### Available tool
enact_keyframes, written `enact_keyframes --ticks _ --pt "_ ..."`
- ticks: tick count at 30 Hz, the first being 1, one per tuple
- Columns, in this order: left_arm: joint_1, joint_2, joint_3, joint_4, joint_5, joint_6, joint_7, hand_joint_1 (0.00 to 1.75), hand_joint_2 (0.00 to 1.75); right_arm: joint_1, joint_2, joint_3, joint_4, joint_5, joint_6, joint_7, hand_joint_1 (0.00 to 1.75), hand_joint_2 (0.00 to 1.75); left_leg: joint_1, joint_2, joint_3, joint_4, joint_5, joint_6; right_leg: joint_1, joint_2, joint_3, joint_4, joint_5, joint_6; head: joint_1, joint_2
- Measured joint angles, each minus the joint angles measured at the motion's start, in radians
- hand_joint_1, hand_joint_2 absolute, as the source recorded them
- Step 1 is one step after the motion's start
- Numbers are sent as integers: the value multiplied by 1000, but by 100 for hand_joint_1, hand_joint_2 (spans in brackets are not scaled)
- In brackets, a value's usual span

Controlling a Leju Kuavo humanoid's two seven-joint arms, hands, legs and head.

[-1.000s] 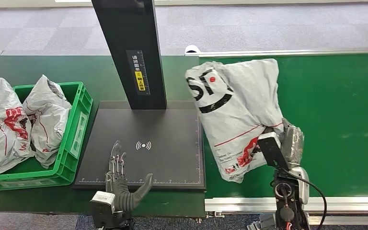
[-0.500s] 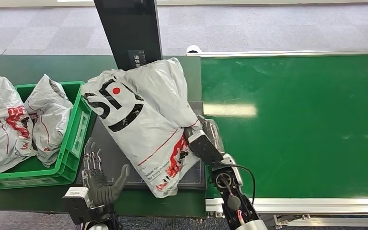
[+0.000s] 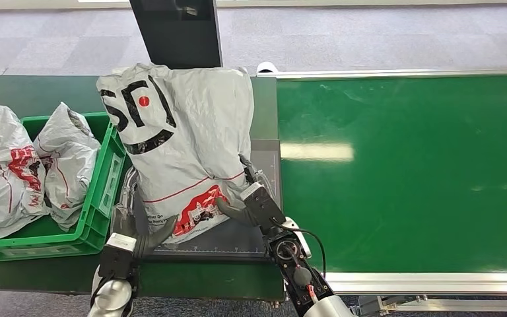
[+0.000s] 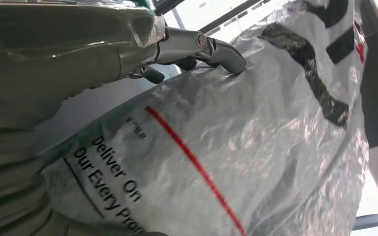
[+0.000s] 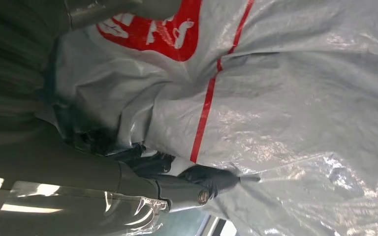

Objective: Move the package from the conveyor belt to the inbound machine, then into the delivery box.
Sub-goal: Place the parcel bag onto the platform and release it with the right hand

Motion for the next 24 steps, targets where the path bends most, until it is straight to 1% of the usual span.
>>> enact_keyframes --ticks 5,10,14,18,24 --pt "-48 11 68 -9 -23 -47 10 0 175 7 -2 -7 6 1 6 -4 0 175 0 0 0 0 0 0 0 0 -1 0 0 0 0 0" --pt "-77 17 101 -36 -47 -62 36 0 175 28 -9 -18 5 4 7 -8 0 175 0 1 0 0 0 0 0 0 -1 0 0 0 0 0" --pt "-86 18 111 -60 -88 -22 56 0 175 53 -15 -37 -8 1 4 -8 0 175 0 0 0 0 0 0 0 0 -1 0 0 0 0 0" --pt "-102 18 137 -115 -108 34 82 0 175 114 -32 -83 -42 -1 7 -8 0 175 0 0 0 0 0 0 0 0 -1 0 0 0 0 0" --pt "-133 18 160 -169 -118 75 85 0 175 176 -54 -149 -70 6 7 -10 0 175 0 0 0 0 0 0 0 0 -1 0 0 0 0 0"
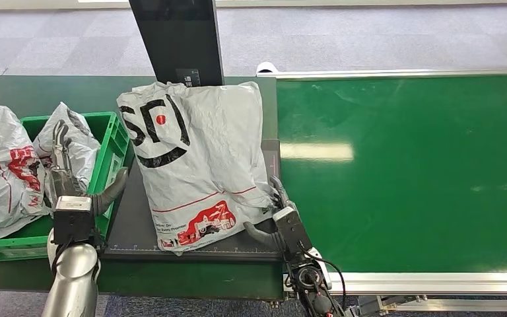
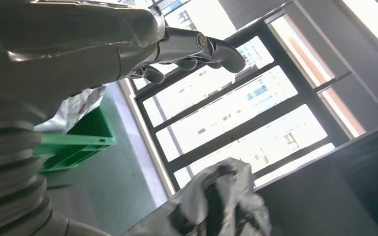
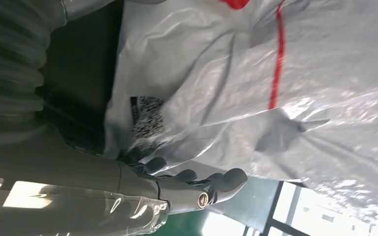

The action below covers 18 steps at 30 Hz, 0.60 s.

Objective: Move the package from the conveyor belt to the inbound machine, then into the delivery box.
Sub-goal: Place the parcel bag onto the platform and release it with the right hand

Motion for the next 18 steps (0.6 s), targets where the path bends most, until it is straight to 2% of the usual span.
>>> enact_keyframes --ticks 6,12,18 --pt "-37 -7 -21 -12 -73 18 26 0 175 21 -4 -30 -8 21 -2 -2 0 175 0 0 1 0 0 0 0 0 0 0 0 0 0 0" --pt "-98 -10 -115 21 -202 -47 186 0 175 29 7 -39 -57 58 -25 -22 0 175 0 0 0 0 0 0 0 0 0 0 0 0 0 0" --pt "-133 -8 -165 74 -209 -53 203 0 175 38 15 -41 -105 67 -28 -21 0 175 0 0 0 0 0 0 0 0 0 0 0 0 0 0"
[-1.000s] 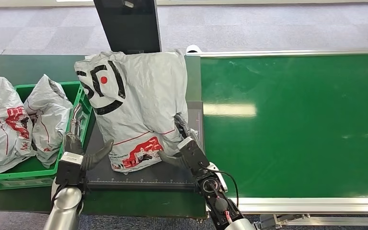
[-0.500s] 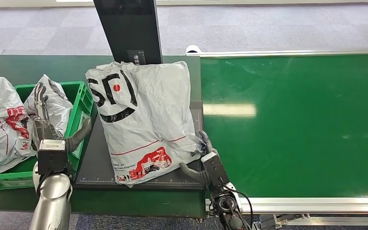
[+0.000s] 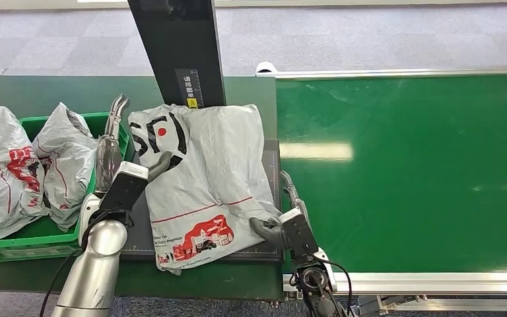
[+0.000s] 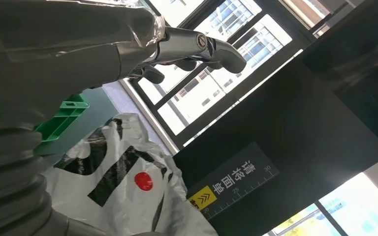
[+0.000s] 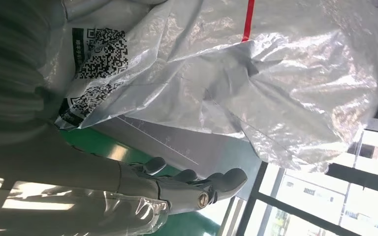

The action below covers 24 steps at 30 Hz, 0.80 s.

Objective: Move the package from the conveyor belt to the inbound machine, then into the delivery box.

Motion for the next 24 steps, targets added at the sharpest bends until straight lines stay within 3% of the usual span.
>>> enact_keyframes --ticks 5,16,24 --pt "-27 1 -29 60 -35 -59 38 0 175 7 4 -2 -28 9 -26 -35 0 175 0 0 0 0 0 0 0 0 0 0 0 0 0 0" --pt "-236 -2 -124 578 -105 -175 60 0 175 31 17 10 -143 -11 -124 -71 0 175 0 0 0 0 0 0 0 0 0 0 1 0 0 0" --pt "-326 7 -167 800 -127 -332 58 0 175 43 13 27 -179 -56 -161 -71 0 175 0 0 0 0 0 0 0 0 0 0 1 0 0 0"
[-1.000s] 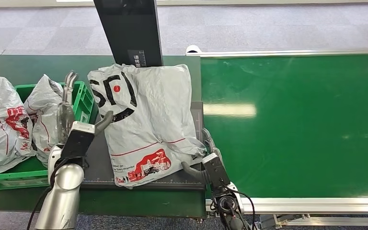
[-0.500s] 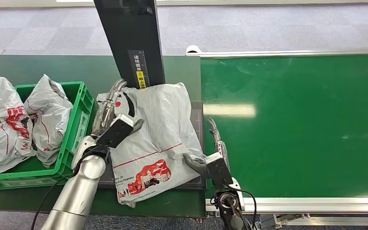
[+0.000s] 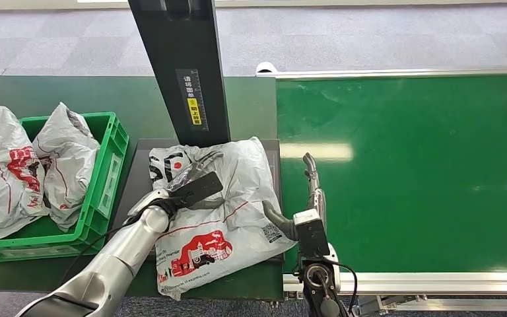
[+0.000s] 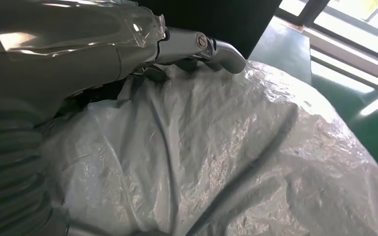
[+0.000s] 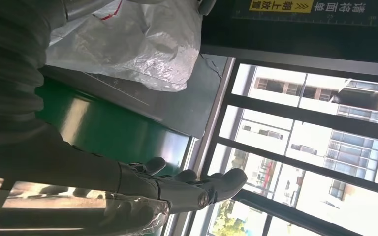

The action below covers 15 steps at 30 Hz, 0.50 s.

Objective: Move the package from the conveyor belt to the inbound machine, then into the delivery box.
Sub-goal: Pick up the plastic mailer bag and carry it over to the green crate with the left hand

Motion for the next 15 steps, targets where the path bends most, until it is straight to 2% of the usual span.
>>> enact_keyframes --ticks 4,5,8,9,15 --pt "-42 11 -21 70 -15 -54 15 4 175 14 -7 9 -28 -37 -24 0 0 175 0 0 1 0 0 0 0 0 2 0 0 0 0 0" --pt "-51 13 -26 83 -16 -58 18 39 175 16 -9 11 -34 -42 -27 0 0 175 0 0 2 0 0 0 0 0 3 0 0 0 0 0" --pt "-66 17 -34 108 -18 -62 20 164 175 21 -13 18 -46 -47 -30 0 0 175 0 0 4 0 0 0 0 0 4 0 0 0 0 0" --pt "-69 18 -35 114 -21 -63 22 173 175 22 -14 20 -50 -50 -33 0 0 175 0 0 4 0 0 0 0 0 4 0 0 0 0 0" --pt "-89 26 -50 143 -30 -72 20 175 175 33 -23 25 -82 -79 -52 0 0 175 0 0 6 0 0 0 0 0 7 0 0 0 0 0"
